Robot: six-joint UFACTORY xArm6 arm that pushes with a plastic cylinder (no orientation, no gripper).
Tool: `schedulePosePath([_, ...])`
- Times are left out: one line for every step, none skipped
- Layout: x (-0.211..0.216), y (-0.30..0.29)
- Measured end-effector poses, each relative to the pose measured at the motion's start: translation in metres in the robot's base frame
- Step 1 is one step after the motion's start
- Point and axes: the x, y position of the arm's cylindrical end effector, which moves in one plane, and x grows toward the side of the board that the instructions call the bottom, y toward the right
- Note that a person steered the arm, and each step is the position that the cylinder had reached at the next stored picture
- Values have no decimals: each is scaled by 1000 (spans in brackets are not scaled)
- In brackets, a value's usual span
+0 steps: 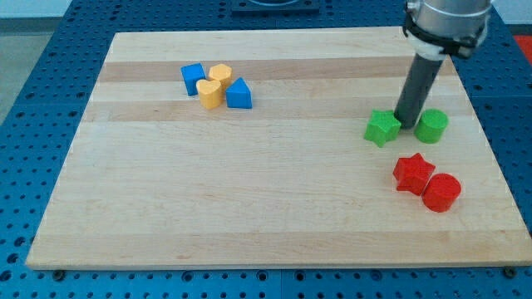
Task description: Push the green blocks into the red blocks
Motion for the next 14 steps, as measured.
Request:
schedulePosePath([-18,32])
schedulePosePath([-18,44])
schedulePosePath([-9,44])
schedulePosePath([7,34])
schedulePosePath([39,33])
schedulePosePath([78,33])
schedulePosePath([114,33])
schedulePosePath([114,33])
schedulePosePath([72,32])
schedulePosePath([7,17])
schedulePosePath([-8,-35])
schedulePosePath([26,-92])
schedulePosePath([29,-94])
schedulePosePath([29,-90])
